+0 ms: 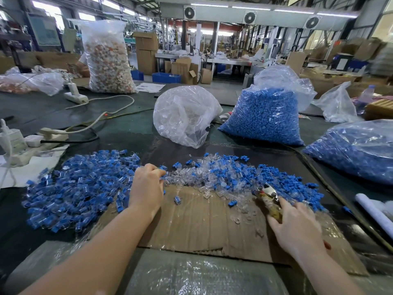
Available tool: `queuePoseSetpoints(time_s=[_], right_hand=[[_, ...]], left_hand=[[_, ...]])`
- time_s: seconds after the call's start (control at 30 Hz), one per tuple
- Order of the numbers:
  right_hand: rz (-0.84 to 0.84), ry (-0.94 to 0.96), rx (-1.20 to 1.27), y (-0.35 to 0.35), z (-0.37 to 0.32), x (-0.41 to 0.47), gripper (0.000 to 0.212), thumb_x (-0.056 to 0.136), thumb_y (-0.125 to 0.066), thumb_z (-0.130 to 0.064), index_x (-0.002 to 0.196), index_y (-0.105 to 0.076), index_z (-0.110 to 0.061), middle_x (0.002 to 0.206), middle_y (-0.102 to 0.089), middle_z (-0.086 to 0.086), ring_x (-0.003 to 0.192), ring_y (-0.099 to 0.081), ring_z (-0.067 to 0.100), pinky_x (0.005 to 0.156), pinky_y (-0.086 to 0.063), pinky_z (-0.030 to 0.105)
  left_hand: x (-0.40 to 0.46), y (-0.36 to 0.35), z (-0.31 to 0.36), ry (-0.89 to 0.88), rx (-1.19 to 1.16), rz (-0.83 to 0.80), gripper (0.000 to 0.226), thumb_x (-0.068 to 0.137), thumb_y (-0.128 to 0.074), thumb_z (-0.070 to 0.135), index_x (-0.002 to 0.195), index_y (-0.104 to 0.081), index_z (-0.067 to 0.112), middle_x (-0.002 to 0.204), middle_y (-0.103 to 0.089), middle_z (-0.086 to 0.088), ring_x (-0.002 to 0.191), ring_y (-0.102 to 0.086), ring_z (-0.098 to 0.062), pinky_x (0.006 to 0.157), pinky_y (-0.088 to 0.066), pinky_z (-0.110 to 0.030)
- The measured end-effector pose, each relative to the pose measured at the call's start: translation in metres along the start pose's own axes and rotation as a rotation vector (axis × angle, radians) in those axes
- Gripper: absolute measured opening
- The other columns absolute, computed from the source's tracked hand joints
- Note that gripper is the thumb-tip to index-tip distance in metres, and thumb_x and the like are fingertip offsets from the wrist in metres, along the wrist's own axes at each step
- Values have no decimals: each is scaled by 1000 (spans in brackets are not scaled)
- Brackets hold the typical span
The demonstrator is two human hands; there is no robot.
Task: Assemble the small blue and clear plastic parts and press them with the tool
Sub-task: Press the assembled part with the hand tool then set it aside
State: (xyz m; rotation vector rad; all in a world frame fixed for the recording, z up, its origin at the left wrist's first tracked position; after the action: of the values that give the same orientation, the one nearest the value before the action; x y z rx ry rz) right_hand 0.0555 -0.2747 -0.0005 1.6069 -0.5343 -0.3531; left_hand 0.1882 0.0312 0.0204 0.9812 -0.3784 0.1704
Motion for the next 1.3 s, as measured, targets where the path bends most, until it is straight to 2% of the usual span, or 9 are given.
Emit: queuePoseSetpoints(time_s=[0.13, 0.27, 0.37, 0.47, 0.53, 0.83, 0.97, 1.17, 1.3], right_hand=[[-23, 18, -53, -6, -6, -1, 68, 88, -43, -61, 144, -24, -28, 138, -40, 5, 132, -34, 25, 106, -32, 43], [156, 107, -9, 16, -24, -4, 50, 90, -48, -52, 135, -39, -31, 124, -46, -4, 120, -40, 17, 102, -33, 38], [227, 200, 103, 28, -36, -4, 32, 92, -53, -39, 122, -54, -30, 110, -54, -8, 107, -47, 12, 94, -38, 28], [247, 251, 159, 32, -41, -5, 20, 91, -55, -27, 111, -61, -28, 102, -57, -7, 100, -49, 12, 87, -37, 24], [256, 256, 191, 33, -41, -6, 18, 91, -56, -23, 108, -63, -25, 100, -59, -6, 98, -51, 13, 86, -37, 24], [290, 215, 373, 40, -38, -1, 13, 91, -55, -15, 97, -67, -18, 96, -62, -2, 96, -53, 15, 86, -42, 28], [281, 207, 397, 39, -34, 0, 13, 91, -56, -13, 95, -67, -18, 95, -62, -3, 96, -54, 15, 86, -44, 28], [274, 190, 415, 39, -32, 2, 14, 91, -55, -12, 93, -67, -19, 93, -61, -4, 96, -54, 16, 84, -45, 31], [313, 176, 432, 45, -32, 3, 12, 91, -56, -11, 92, -66, -18, 88, -54, -9, 91, -53, 13, 76, -37, 23]], left_hand=[[-13, -15, 39, -131, -121, -45, 20, 88, -60, 12, 107, -67, 13, 100, -56, 4, 97, -41, -8, 87, -30, -16], [-36, -46, 84, -234, -290, -285, 16, 87, -61, 12, 102, -68, 14, 93, -57, 9, 78, -51, 2, 79, -43, -4], [-56, -65, 115, -330, -344, -451, 20, 87, -62, 19, 106, -67, 18, 96, -53, 13, 88, -53, -3, 89, -48, -19], [-70, -77, 134, -421, -355, -560, 30, 83, -67, 28, 113, -65, 24, 102, -49, 13, 93, -48, -4, 88, -40, -13], [-73, -78, 138, -462, -305, -533, 31, 84, -66, 30, 114, -65, 25, 102, -45, 13, 97, -39, -3, 86, -31, -8], [-111, -84, 182, -758, -167, -582, 30, 80, -67, 31, 103, -67, 12, 117, -52, -4, 104, -37, -21, 96, -30, -35], [-117, -86, 187, -768, -123, -578, 30, 85, -62, 40, 106, -69, 21, 108, -57, -2, 103, -40, -22, 93, -31, -38], [-112, -84, 184, -674, -210, -514, 22, 81, -60, 20, 99, -66, 8, 108, -56, -6, 100, -37, -22, 98, -32, -38], [-126, -90, 194, -735, -209, -625, 36, 83, -64, 39, 110, -66, 17, 111, -52, -6, 101, -36, -21, 96, -31, -37]])
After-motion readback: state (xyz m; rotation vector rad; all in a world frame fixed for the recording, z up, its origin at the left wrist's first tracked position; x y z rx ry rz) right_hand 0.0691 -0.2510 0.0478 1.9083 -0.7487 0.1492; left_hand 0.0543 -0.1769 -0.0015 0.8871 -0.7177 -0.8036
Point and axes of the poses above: each hand's wrist, its own x-axis towards the middle knuckle, its own y-axis out of the back of the hand, z = x × y, the point moved 9 cm from there along x, towards the middle knuckle
